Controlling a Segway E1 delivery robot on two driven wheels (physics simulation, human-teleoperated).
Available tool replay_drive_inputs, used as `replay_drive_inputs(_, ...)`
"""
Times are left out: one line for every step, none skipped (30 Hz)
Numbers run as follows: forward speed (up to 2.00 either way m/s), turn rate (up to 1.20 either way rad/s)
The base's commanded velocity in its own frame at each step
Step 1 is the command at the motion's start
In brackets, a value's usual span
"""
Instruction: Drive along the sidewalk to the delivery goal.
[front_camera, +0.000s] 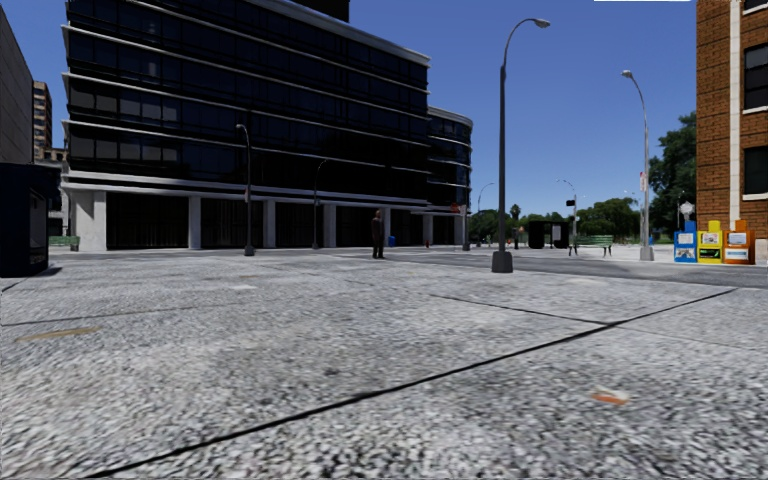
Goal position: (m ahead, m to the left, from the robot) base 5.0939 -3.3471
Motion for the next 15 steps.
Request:
replay_drive_inputs(2.00, -0.28)
replay_drive_inputs(2.00, -0.29)
replay_drive_inputs(2.00, -0.29)
replay_drive_inputs(2.00, -0.29)
replay_drive_inputs(2.00, -0.29)
replay_drive_inputs(2.00, -0.31)
replay_drive_inputs(2.00, -0.31)
replay_drive_inputs(2.00, -0.36)
replay_drive_inputs(2.00, -0.38)
replay_drive_inputs(2.00, -0.38)
replay_drive_inputs(2.00, -0.39)
replay_drive_inputs(2.00, -0.39)
replay_drive_inputs(2.00, -0.39)
replay_drive_inputs(2.00, -0.39)
replay_drive_inputs(2.00, -0.39)
